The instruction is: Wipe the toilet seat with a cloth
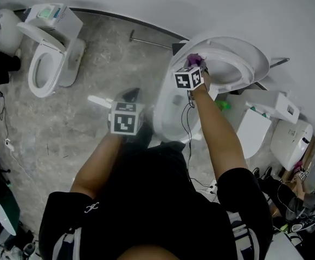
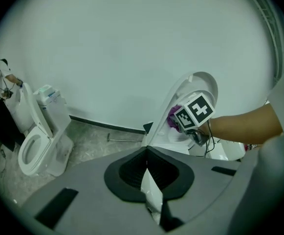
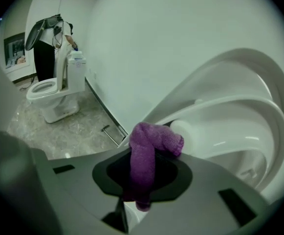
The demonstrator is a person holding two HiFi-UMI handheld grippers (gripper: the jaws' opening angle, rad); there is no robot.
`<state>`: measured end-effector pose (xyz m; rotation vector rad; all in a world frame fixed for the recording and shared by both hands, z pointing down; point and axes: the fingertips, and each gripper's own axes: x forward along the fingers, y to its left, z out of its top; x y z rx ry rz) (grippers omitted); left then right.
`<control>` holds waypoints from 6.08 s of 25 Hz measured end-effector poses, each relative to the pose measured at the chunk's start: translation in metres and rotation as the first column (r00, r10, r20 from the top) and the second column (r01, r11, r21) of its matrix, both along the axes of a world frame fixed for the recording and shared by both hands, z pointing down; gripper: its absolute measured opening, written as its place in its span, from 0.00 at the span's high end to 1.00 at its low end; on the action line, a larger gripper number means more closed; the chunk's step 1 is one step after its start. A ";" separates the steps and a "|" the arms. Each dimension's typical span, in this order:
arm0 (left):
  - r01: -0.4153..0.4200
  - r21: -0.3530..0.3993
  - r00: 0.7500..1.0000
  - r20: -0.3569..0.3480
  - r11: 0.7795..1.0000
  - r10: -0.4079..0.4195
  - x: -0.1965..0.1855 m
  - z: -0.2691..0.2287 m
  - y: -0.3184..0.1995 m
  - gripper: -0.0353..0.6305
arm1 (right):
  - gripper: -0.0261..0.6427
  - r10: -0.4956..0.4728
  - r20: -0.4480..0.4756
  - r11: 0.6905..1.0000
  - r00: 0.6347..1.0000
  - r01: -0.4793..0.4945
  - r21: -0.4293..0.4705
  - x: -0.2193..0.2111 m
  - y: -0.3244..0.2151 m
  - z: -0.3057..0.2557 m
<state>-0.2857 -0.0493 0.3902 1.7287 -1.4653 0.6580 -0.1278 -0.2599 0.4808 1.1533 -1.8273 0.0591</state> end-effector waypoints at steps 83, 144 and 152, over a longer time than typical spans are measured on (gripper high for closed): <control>-0.256 -0.208 0.958 0.079 0.944 0.277 0.129 0.168 -0.004 0.94 | 0.84 0.605 0.241 0.788 0.759 -0.528 -0.317 0.194 0.031 0.254; -0.194 -0.099 0.974 0.099 0.976 0.204 0.247 0.054 -0.033 0.94 | 0.84 0.779 0.476 0.602 0.409 -0.699 -0.386 0.331 0.018 0.056; -0.214 -0.047 0.972 0.087 0.976 0.217 0.247 0.032 -0.041 0.94 | 0.84 0.705 0.534 0.669 0.467 -0.689 -0.280 0.324 0.007 -0.003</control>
